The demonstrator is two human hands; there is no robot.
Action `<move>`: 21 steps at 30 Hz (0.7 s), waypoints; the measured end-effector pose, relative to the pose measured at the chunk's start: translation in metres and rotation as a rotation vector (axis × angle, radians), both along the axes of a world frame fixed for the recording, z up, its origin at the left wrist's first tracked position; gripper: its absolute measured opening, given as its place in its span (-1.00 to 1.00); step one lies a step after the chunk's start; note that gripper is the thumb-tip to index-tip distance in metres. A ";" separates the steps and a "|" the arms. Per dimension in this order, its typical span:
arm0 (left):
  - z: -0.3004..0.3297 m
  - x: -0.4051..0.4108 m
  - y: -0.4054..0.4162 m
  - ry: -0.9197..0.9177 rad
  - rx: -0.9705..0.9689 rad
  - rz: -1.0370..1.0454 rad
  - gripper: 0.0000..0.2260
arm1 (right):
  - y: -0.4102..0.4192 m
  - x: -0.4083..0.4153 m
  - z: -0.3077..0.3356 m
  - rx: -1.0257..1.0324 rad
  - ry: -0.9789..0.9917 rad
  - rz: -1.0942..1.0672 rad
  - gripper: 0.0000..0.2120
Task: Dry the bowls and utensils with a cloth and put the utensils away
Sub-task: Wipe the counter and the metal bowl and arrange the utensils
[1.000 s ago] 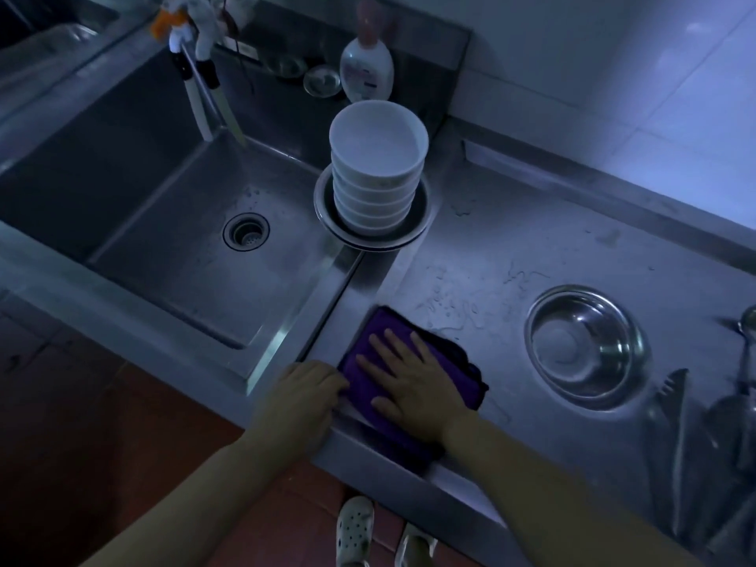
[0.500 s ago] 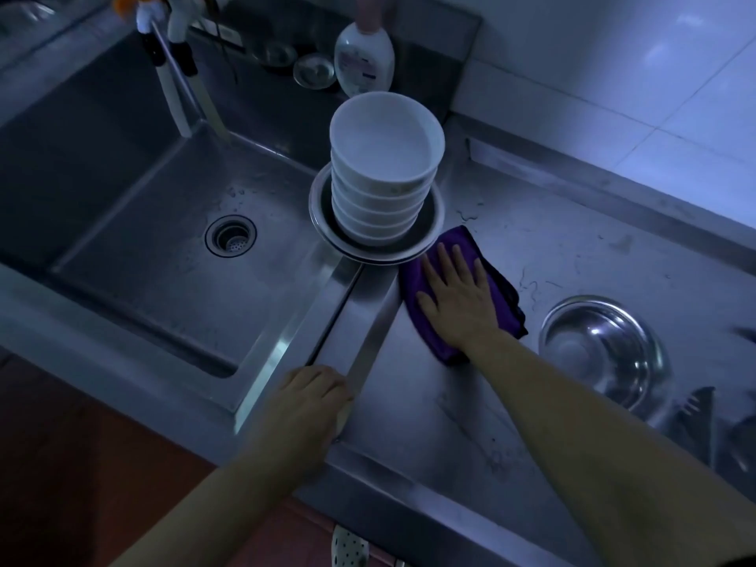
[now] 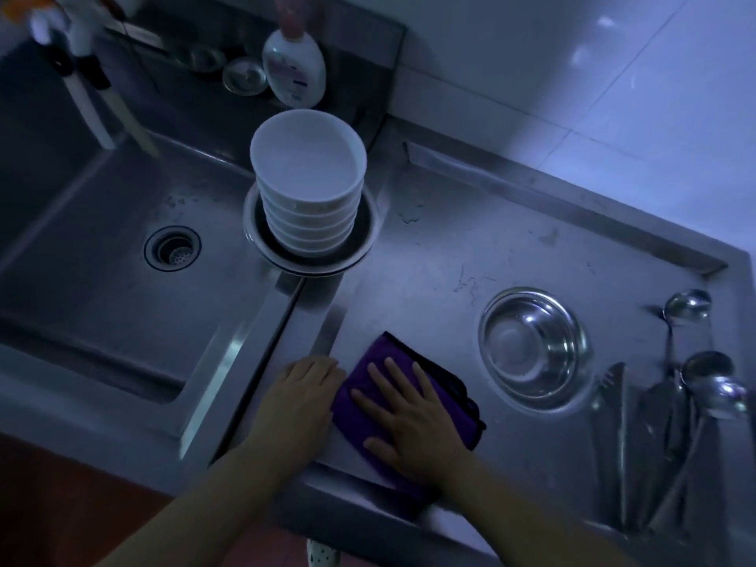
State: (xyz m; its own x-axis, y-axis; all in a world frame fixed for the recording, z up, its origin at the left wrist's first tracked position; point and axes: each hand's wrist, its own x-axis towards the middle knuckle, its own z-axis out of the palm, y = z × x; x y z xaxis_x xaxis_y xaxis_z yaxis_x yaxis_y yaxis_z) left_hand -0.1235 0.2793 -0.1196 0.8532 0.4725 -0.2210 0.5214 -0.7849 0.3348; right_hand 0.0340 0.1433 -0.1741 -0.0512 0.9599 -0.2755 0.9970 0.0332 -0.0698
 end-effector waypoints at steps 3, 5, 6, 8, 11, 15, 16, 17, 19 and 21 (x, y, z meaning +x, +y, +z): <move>-0.007 0.024 0.004 0.052 0.028 0.006 -0.46 | 0.033 0.039 -0.005 -0.041 0.000 -0.056 -0.38; -0.014 0.041 0.008 0.120 0.003 0.078 -0.33 | 0.063 0.063 -0.010 -0.040 -0.021 -0.059 -0.37; -0.018 0.048 0.009 0.157 0.003 0.103 -0.29 | 0.078 0.075 -0.012 -0.033 -0.034 -0.068 -0.37; -0.025 0.063 0.012 0.205 0.005 0.115 -0.26 | 0.105 0.099 -0.017 0.000 -0.060 -0.102 -0.36; -0.027 0.085 0.016 0.223 0.023 0.069 -0.28 | 0.142 0.128 -0.023 0.037 -0.068 -0.135 -0.37; -0.021 0.119 0.029 0.276 0.062 0.011 -0.29 | 0.191 0.166 -0.027 0.083 -0.070 -0.141 -0.34; -0.020 0.127 0.034 0.301 0.071 0.008 -0.28 | 0.203 0.175 -0.028 0.096 -0.063 -0.144 -0.34; -0.020 0.134 0.038 0.331 0.078 0.002 -0.27 | 0.215 0.184 -0.029 0.107 -0.054 -0.152 -0.34; -0.021 0.146 0.046 0.390 0.074 -0.007 -0.24 | 0.237 0.200 -0.031 0.128 -0.045 -0.176 -0.34; -0.025 0.156 0.050 0.439 0.059 0.004 -0.21 | 0.257 0.214 -0.032 0.156 -0.049 -0.199 -0.34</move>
State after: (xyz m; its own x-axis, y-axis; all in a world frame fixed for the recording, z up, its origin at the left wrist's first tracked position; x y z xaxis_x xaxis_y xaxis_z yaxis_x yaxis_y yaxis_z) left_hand 0.0322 0.3295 -0.1451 0.6826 0.4981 -0.5347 0.6069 -0.7940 0.0353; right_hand 0.2482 0.4006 -0.2065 0.1525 0.9809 -0.1204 0.9871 -0.1572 -0.0303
